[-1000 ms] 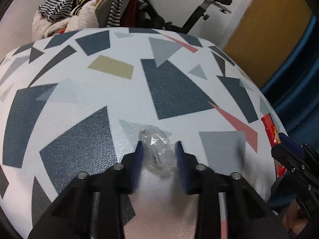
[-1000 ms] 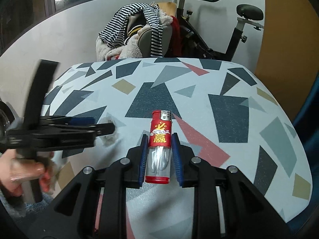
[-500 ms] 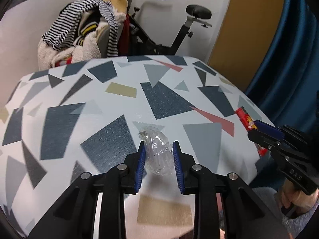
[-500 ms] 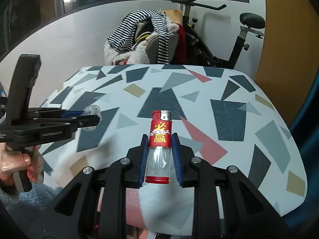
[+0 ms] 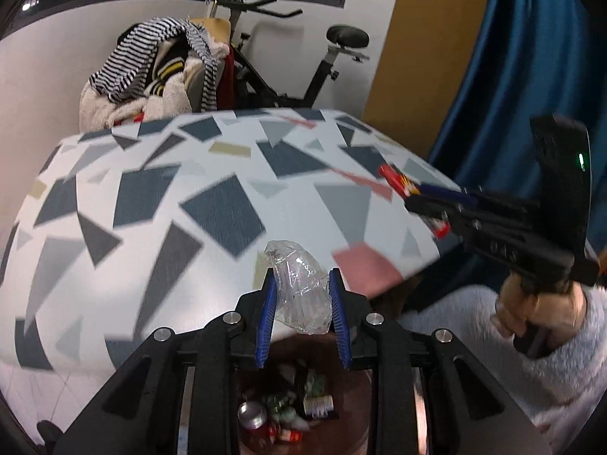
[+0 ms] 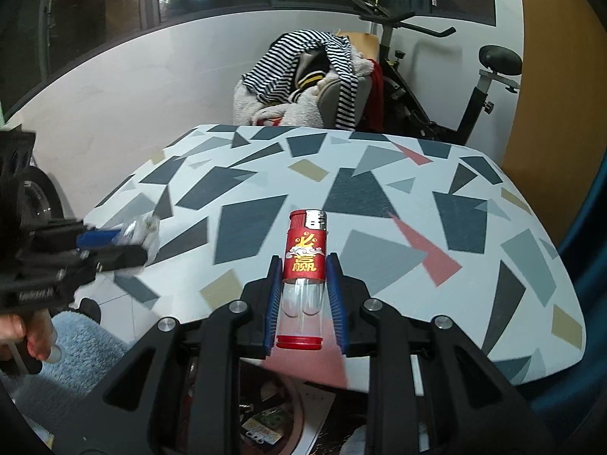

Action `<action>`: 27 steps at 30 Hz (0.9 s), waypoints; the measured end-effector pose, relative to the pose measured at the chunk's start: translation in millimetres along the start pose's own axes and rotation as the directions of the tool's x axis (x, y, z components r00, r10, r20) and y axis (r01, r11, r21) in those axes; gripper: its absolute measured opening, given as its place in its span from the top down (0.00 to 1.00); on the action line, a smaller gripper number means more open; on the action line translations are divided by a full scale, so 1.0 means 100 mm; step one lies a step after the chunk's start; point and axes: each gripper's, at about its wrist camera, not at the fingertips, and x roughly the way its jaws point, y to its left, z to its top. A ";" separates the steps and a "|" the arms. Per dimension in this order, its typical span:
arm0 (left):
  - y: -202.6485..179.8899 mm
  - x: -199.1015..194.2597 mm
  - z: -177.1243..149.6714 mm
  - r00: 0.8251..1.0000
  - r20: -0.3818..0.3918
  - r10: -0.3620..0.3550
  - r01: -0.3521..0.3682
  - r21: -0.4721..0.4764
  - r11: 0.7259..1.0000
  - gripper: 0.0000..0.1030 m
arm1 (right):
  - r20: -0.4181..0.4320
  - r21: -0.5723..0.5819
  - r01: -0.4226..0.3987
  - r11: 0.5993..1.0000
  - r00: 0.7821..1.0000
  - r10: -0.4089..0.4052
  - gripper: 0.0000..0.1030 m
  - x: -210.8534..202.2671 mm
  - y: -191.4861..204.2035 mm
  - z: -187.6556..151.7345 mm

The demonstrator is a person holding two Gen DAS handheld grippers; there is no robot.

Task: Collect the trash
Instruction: 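Carry both items over the bin and open the left gripper to drop the plastic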

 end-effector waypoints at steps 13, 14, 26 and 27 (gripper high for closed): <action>-0.11 0.14 -0.63 0.993 -0.096 -0.066 0.059 -0.068 0.996 0.73 | -0.046 -0.018 -0.010 1.000 0.999 0.009 0.74 -0.14 0.28 -0.32; -0.13 0.15 -0.64 0.993 -0.100 -0.062 0.057 -0.059 0.997 0.73 | -0.049 -0.016 -0.011 1.000 0.999 0.010 0.74 -0.14 0.28 -0.34; -0.22 0.17 -0.63 0.993 -0.100 -0.060 0.059 -0.015 0.998 0.67 | -0.062 -0.005 -0.010 1.000 0.998 0.009 0.74 -0.11 0.18 -0.46; -0.21 0.16 -0.63 0.994 -0.094 -0.061 0.059 -0.018 0.998 0.60 | -0.063 -0.005 -0.010 1.000 0.998 0.009 0.74 -0.10 0.17 -0.45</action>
